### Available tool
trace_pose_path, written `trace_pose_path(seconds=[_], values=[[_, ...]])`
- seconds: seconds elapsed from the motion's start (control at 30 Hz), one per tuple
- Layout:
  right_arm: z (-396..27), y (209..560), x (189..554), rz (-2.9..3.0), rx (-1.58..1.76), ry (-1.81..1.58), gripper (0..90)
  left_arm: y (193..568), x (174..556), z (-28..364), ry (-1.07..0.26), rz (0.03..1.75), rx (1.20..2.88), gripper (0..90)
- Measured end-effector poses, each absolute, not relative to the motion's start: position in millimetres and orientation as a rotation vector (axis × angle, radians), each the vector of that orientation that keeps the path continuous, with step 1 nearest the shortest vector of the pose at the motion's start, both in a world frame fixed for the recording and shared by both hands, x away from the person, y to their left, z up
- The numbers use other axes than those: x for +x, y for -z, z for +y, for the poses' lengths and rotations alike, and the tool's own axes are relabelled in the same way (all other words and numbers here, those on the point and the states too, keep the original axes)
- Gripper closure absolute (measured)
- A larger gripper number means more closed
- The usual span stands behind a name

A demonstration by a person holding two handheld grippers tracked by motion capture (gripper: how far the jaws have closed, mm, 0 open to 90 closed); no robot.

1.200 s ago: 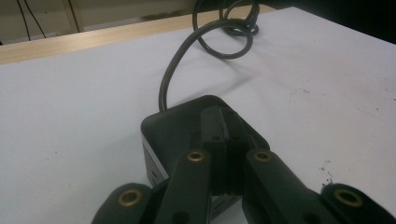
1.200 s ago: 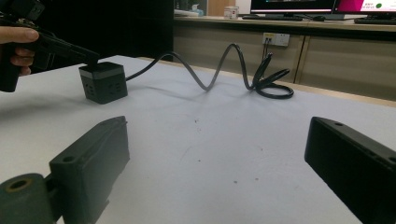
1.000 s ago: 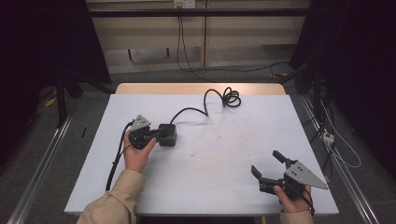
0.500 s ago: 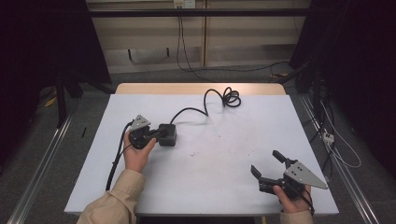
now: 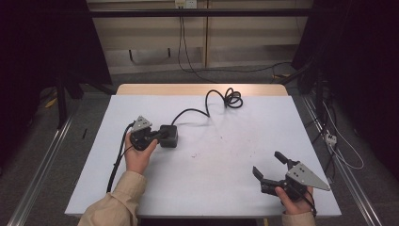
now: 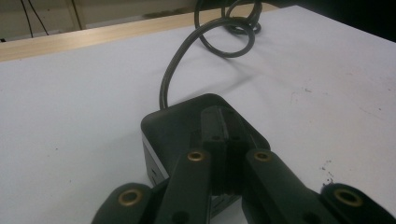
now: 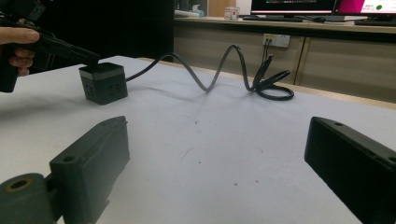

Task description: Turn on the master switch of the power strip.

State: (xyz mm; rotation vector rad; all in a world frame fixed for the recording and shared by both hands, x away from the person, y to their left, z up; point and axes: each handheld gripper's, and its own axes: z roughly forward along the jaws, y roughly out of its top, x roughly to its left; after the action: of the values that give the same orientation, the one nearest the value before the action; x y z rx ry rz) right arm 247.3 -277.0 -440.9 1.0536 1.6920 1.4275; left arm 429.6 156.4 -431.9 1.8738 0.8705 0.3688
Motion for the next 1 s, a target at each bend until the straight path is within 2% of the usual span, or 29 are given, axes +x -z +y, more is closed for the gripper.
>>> trace_pose_path(seconds=[1.0], values=[[-276.9,440.2,247.9,1.691,1.047,-1.424,6.1,429.6,429.4,153.1,-0.365,0.903,1.887,90.0]])
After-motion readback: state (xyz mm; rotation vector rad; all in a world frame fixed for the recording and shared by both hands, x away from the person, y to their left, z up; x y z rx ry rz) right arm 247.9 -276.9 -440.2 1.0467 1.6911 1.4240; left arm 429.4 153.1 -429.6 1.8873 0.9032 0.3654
